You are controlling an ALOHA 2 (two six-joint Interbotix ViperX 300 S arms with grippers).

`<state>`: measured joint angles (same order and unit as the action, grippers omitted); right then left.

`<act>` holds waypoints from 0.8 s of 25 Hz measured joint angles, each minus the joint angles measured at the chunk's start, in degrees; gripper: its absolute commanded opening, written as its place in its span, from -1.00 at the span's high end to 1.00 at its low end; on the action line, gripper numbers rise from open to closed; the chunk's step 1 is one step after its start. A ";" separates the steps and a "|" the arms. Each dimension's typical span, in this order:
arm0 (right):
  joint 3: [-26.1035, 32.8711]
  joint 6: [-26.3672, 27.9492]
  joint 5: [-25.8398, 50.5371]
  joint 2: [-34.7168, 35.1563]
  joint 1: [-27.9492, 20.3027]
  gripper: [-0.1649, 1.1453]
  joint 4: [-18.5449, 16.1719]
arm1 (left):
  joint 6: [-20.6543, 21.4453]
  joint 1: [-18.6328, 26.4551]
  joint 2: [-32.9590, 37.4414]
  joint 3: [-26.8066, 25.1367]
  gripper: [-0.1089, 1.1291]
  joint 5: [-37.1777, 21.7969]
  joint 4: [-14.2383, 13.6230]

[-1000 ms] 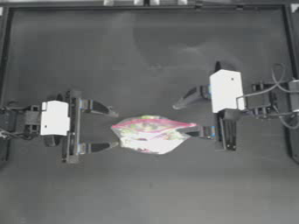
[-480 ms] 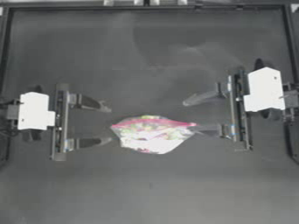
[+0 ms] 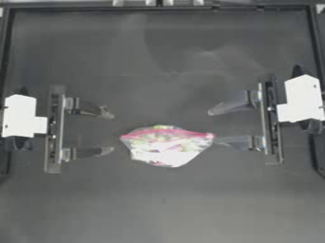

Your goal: Put candy in bag

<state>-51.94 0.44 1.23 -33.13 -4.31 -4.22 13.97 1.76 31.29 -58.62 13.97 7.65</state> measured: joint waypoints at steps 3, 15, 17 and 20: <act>-0.88 -0.09 -0.18 -1.41 0.00 -0.58 0.00 | 0.00 0.00 0.26 0.00 -0.72 0.00 0.00; -5.36 -0.09 -2.37 -6.86 0.09 -0.58 0.26 | 0.00 -0.62 3.25 -0.44 -0.72 -0.35 0.00; -5.89 -0.09 -2.55 -7.91 0.09 -0.58 0.35 | 0.00 -0.62 3.69 -0.62 -0.72 -0.62 0.00; -6.59 -0.09 -2.64 -9.58 0.00 -0.58 0.35 | 0.00 -0.62 4.39 -0.70 -0.72 -1.23 0.00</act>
<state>-58.54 0.35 -1.41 -42.71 -4.31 -3.87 13.97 1.14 35.68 -59.33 12.74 7.65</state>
